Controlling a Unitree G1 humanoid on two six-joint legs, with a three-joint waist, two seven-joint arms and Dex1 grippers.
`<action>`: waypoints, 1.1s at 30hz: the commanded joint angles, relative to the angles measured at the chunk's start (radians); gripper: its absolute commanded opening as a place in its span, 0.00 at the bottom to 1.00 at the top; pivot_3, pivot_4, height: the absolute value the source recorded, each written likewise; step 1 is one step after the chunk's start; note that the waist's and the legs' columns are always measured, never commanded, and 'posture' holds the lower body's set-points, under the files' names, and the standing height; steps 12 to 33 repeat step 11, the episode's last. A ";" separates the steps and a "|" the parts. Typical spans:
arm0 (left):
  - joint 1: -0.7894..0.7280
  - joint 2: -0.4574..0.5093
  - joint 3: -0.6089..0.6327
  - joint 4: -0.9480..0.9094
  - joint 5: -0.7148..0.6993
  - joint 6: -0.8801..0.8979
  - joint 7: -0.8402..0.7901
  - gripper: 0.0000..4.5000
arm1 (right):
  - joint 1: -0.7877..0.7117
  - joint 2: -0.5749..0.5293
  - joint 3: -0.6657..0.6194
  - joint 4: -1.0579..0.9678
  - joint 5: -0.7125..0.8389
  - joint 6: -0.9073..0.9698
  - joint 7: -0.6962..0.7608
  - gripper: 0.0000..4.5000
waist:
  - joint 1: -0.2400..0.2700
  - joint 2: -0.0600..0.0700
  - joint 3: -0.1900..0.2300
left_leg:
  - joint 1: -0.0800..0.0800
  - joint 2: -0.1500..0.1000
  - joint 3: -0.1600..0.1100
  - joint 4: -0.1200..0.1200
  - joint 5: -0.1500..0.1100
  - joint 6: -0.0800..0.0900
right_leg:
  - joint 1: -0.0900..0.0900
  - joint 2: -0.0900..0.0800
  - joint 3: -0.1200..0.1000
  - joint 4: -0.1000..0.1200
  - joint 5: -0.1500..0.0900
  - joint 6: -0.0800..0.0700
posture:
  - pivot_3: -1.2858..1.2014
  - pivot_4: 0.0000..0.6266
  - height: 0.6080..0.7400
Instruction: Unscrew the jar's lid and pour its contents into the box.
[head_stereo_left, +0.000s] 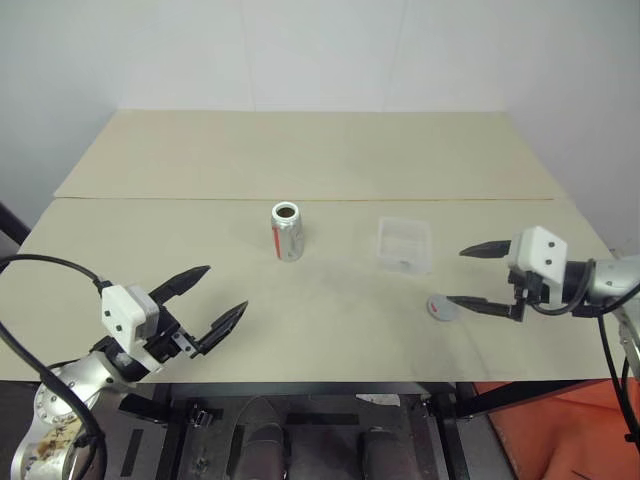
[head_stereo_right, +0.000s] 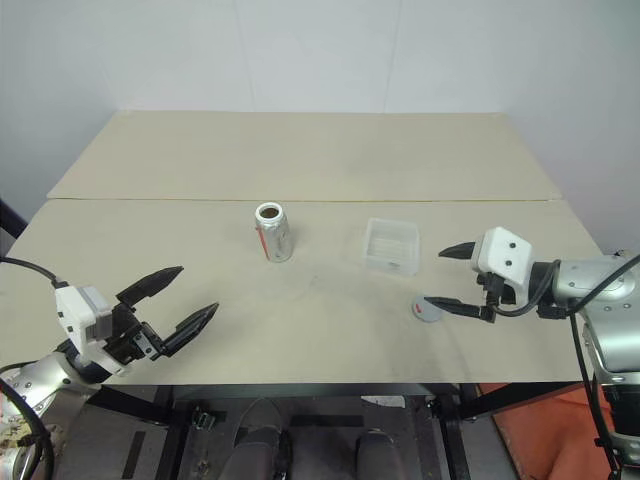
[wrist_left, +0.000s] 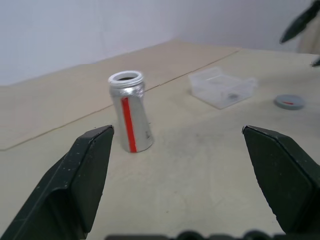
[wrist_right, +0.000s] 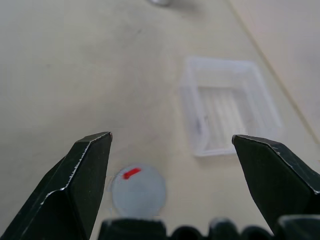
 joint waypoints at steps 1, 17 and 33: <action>0.047 0.042 0.100 -0.084 -0.044 0.010 -0.024 1.00 | -0.057 -0.015 -0.021 0.002 0.015 -0.007 0.006 1.00 | -0.004 0.000 0.000 | 0.000 0.000 0.000 0.000 0.000 0.000 | 0.000 0.000 0.001 0.000 0.000 0.000 | 0.52 0.24 1.00; 0.078 0.087 0.190 -0.129 -0.054 0.056 -0.016 1.00 | -0.138 -0.065 0.014 0.030 0.002 0.011 0.088 1.00 | 0.003 0.000 0.000 | -0.003 0.001 0.006 -0.001 0.000 0.000 | -0.003 0.000 0.001 -0.001 0.000 -0.002 | 0.52 0.24 1.00; 0.078 0.087 0.190 -0.129 -0.054 0.056 -0.016 1.00 | -0.138 -0.065 0.014 0.030 0.002 0.011 0.088 1.00 | 0.003 0.000 0.000 | -0.003 0.001 0.006 -0.001 0.000 0.000 | -0.003 0.000 0.001 -0.001 0.000 -0.002 | 0.52 0.24 1.00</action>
